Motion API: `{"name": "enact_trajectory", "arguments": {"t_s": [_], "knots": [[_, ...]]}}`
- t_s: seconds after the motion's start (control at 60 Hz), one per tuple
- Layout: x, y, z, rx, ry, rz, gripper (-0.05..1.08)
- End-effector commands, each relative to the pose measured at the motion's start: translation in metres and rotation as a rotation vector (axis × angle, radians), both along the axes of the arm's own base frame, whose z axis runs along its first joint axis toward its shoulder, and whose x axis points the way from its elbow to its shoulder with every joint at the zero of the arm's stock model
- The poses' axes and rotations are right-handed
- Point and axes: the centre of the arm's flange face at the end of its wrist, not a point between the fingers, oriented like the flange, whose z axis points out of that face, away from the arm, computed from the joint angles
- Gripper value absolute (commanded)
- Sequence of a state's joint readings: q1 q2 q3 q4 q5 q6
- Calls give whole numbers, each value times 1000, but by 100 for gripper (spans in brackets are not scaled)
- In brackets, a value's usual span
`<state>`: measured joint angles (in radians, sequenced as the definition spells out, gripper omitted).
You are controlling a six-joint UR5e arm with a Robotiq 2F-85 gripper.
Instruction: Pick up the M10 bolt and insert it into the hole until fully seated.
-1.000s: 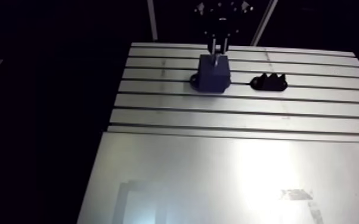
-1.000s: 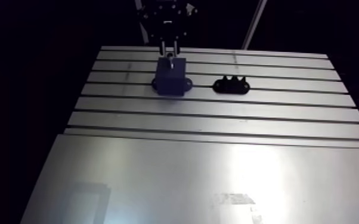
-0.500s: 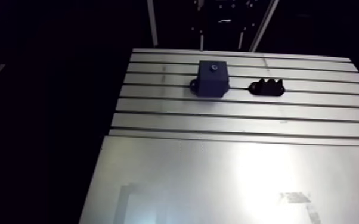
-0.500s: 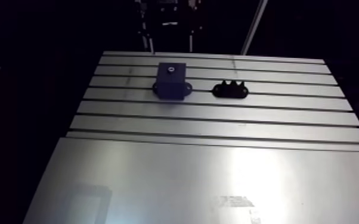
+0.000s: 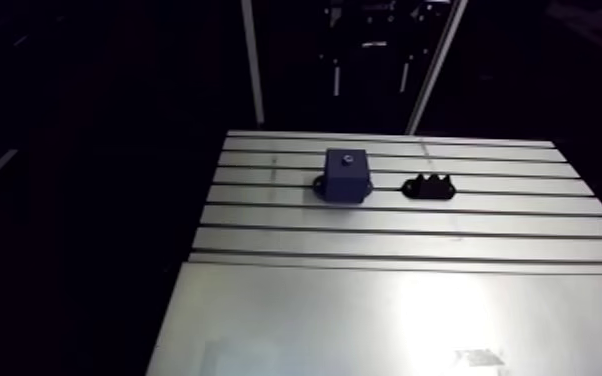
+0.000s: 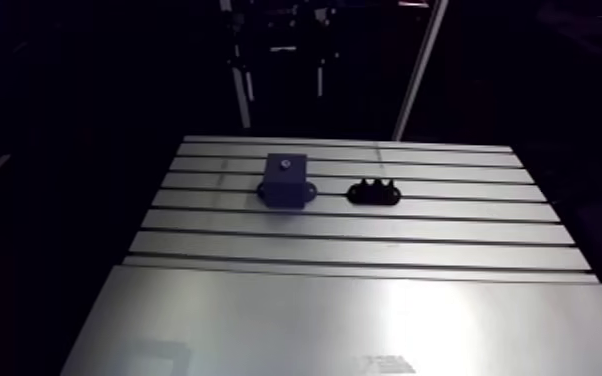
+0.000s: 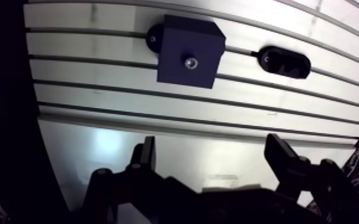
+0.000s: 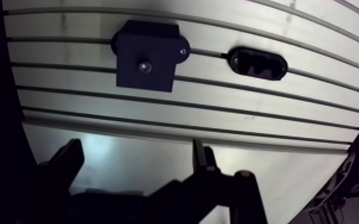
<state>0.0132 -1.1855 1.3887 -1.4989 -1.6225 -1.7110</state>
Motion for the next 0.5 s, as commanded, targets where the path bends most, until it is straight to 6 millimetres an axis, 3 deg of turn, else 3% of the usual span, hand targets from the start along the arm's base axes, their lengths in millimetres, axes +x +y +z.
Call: {"name": "enact_trajectory", "arguments": {"t_s": [0.017, 0.2, 0.417, 0.5], "knots": [[73, 16, 97, -1, 111, -25, 0], [104, 19, 114, 1, 144, -32, 0], [99, 53, 121, 4, 167, -93, 0], [97, 56, 124, 5, 179, -97, 0]]}}
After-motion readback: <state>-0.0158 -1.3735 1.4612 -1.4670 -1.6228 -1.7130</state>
